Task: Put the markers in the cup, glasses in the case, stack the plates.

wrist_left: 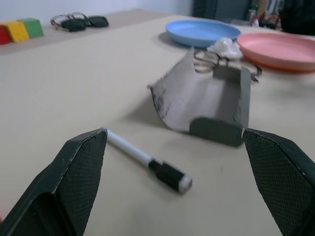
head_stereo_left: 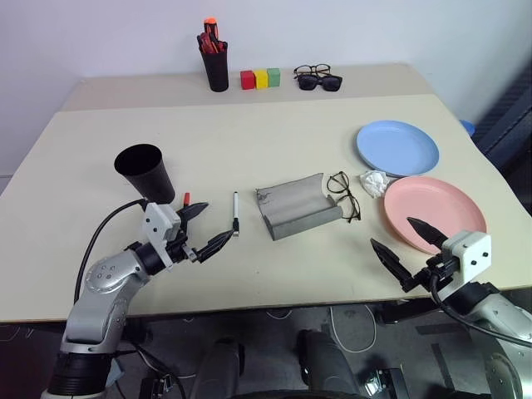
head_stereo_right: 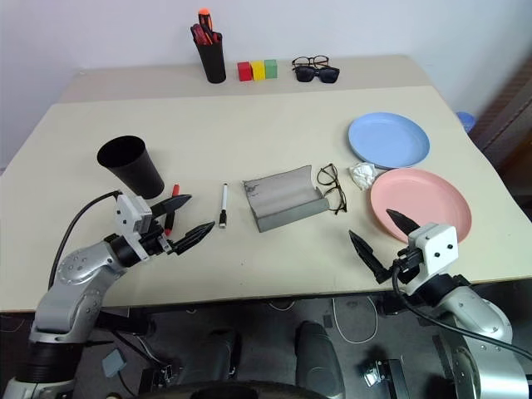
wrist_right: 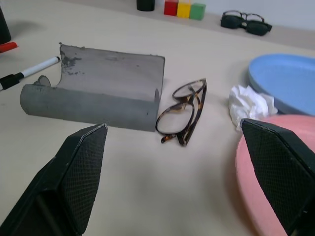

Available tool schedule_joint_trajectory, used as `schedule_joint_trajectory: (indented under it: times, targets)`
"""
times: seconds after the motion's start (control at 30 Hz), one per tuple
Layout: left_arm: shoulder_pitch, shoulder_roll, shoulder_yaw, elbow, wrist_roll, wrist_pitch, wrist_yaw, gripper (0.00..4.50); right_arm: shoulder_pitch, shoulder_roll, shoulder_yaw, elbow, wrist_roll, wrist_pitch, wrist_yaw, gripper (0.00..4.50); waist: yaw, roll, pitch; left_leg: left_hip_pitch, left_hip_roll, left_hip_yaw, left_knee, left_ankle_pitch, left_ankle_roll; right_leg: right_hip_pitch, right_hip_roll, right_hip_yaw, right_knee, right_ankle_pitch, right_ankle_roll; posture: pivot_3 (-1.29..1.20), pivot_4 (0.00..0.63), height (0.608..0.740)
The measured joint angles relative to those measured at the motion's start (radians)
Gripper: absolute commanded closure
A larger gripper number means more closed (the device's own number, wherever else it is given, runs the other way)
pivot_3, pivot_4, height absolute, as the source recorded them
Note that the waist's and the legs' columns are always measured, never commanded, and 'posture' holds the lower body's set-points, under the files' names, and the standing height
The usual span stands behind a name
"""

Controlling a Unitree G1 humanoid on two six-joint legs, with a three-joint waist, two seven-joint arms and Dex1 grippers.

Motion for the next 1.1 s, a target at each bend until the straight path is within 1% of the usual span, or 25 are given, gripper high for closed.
schedule_joint_trajectory:
  times: [0.07, 0.13, 0.23, 0.3, 0.37, 0.43, 0.53, 0.6, 0.67, 0.77, 0.87, 1.03, 1.1]
  targets:
    - [-0.026, -0.020, 0.000, -0.030, -0.038, 0.065, 0.041, 0.00, -0.032, -0.026, 0.000, 0.000, 0.011, 0.019, 0.001, 0.06, -0.001, 0.000, 0.000, 0.000, 0.000, 0.000, 0.000, 0.000, 0.000, 0.000, 0.000, 0.000, 0.000, 0.000, 0.000, 0.00, 0.150, 0.740]
    - [-0.068, -0.059, 0.004, -0.077, -0.121, 0.190, 0.124, 0.00, -0.093, -0.066, 0.005, -0.007, 0.044, 0.061, 0.017, 0.06, -0.001, 0.000, 0.000, 0.000, 0.000, 0.000, 0.001, 0.000, 0.000, 0.000, 0.000, 0.000, 0.000, 0.001, 0.000, 0.00, 0.150, 0.740]
    - [-0.101, -0.085, 0.012, -0.140, -0.218, 0.356, 0.246, 0.00, -0.144, -0.117, 0.043, -0.067, 0.107, 0.128, 0.057, 0.06, -0.002, 0.000, 0.000, 0.001, 0.000, -0.001, -0.001, 0.000, 0.000, 0.000, 0.001, 0.000, 0.001, 0.001, 0.000, 0.00, 0.150, 0.740]
    - [-0.121, -0.083, 0.020, -0.164, -0.240, 0.464, 0.341, 0.00, -0.172, -0.146, 0.075, -0.099, 0.150, 0.176, 0.079, 0.06, -0.002, 0.000, 0.000, 0.001, 0.000, -0.001, -0.001, 0.000, 0.000, 0.000, 0.001, 0.000, 0.001, 0.001, 0.000, 0.00, 0.150, 0.740]
    - [-0.138, -0.053, 0.030, -0.176, -0.239, 0.607, 0.454, 0.00, -0.196, -0.181, 0.097, -0.135, 0.215, 0.237, 0.102, 0.06, -0.002, -0.001, 0.001, 0.000, 0.000, -0.001, 0.000, 0.000, 0.000, 0.000, 0.001, 0.000, 0.001, 0.001, 0.000, 0.00, 0.150, 0.740]
    - [-0.151, -0.046, 0.084, -0.175, -0.279, 0.723, 0.523, 0.00, -0.207, -0.211, 0.116, -0.168, 0.265, 0.280, 0.128, 0.06, -0.001, -0.002, 0.001, 0.000, 0.000, -0.001, 0.000, 0.000, 0.000, 0.000, 0.001, 0.000, 0.001, 0.001, 0.000, 0.00, 0.150, 0.740]
    - [-0.185, -0.043, 0.137, -0.172, -0.340, 0.836, 0.575, 0.00, -0.246, -0.225, 0.152, -0.179, 0.306, 0.321, 0.156, 0.06, 0.001, -0.006, 0.003, 0.000, 0.000, -0.001, 0.001, 0.000, 0.000, 0.001, 0.001, 0.000, 0.001, 0.001, -0.001, 0.00, 0.150, 0.740]
    - [-0.231, -0.026, 0.137, -0.167, -0.359, 0.908, 0.588, 0.00, -0.290, -0.227, 0.168, -0.175, 0.318, 0.328, 0.170, 0.06, 0.002, -0.006, 0.004, 0.000, -0.001, -0.001, 0.002, 0.000, 0.000, 0.001, 0.001, 0.000, 0.001, 0.001, 0.000, 0.00, 0.150, 0.740]
    - [-0.276, 0.001, 0.135, -0.151, -0.371, 0.972, 0.589, 0.00, -0.334, -0.227, 0.176, -0.162, 0.323, 0.330, 0.176, 0.06, 0.000, -0.007, 0.004, 0.000, -0.001, -0.001, 0.002, 0.000, 0.000, 0.001, 0.001, 0.000, 0.001, 0.001, 0.000, 0.00, 0.150, 0.740]
    - [-0.330, 0.007, 0.124, -0.125, -0.374, 1.042, 0.595, 0.00, -0.362, -0.227, 0.188, -0.133, 0.319, 0.332, 0.185, 0.06, -0.001, -0.008, 0.005, 0.000, -0.001, -0.001, 0.001, 0.000, 0.000, 0.001, 0.001, 0.000, 0.001, 0.001, -0.001, 0.00, 0.150, 0.740]
    - [-0.396, 0.023, 0.076, -0.072, -0.356, 1.127, 0.604, 0.00, -0.382, -0.228, 0.202, -0.114, 0.303, 0.332, 0.193, 0.06, 0.000, -0.009, 0.005, 0.000, -0.001, -0.001, 0.000, 0.000, 0.000, 0.000, 0.001, 0.000, 0.000, 0.001, -0.001, 0.00, 0.150, 0.740]
    - [-0.462, -0.024, 0.067, -0.015, -0.313, 1.220, 0.642, 0.00, -0.442, -0.226, 0.203, -0.103, 0.293, 0.358, 0.151, 0.06, -0.002, -0.011, 0.006, -0.001, -0.001, -0.001, 0.000, 0.000, 0.000, -0.001, 0.001, 0.000, 0.000, 0.001, -0.001, 0.00, 0.150, 0.740]
    - [-0.489, -0.042, 0.065, -0.015, -0.299, 1.260, 0.653, 0.00, -0.463, -0.226, 0.203, -0.103, 0.293, 0.370, 0.136, 0.06, -0.001, -0.011, 0.006, -0.001, -0.001, -0.001, 0.000, 0.000, 0.000, -0.001, 0.001, 0.000, 0.000, 0.003, 0.002, 0.00, 0.150, 0.740]
